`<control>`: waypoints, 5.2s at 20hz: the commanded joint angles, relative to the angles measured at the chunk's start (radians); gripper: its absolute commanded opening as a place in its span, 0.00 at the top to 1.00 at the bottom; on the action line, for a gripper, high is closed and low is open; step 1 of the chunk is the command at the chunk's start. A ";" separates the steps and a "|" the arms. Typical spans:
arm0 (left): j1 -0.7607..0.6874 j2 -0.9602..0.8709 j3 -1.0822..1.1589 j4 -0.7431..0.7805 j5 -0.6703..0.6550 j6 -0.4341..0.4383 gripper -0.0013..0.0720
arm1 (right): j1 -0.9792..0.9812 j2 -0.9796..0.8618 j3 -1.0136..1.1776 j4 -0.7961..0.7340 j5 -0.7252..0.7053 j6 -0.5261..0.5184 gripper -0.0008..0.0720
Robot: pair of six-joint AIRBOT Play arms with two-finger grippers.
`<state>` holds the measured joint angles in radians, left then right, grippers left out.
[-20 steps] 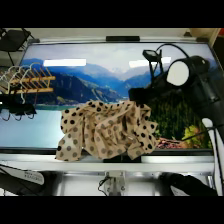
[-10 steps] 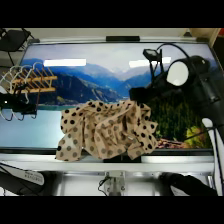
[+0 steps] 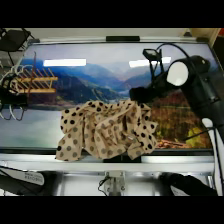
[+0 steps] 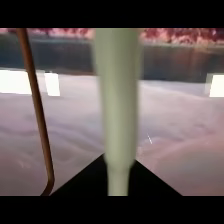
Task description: Fold the shirts.
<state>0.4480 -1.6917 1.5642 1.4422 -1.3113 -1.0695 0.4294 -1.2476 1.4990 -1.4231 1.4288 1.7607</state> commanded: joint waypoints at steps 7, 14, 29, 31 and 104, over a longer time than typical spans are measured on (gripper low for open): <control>-0.132 0.269 0.060 -0.084 0.001 -0.253 0.92 | -0.002 0.001 0.002 -0.089 0.035 -0.016 0.89; -0.681 0.601 -0.073 -0.079 -0.253 -0.207 0.92 | -0.003 0.001 0.025 -0.240 0.057 -0.022 0.89; -1.334 0.840 -0.561 -0.097 -0.394 -0.323 0.92 | -0.110 0.001 0.123 -0.284 0.085 -0.046 0.89; -1.326 0.807 -0.602 -0.097 -0.322 -0.347 0.92 | -0.110 0.012 0.123 -0.281 0.100 -0.046 0.89; -1.202 0.468 -0.495 0.042 0.062 -0.004 0.93 | -0.418 -0.352 0.308 0.346 0.370 -1.628 0.24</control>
<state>-0.7597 -1.2232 1.0687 1.4879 -1.2488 -1.0920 0.0071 -1.5749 1.8061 -1.0828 1.7973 0.1459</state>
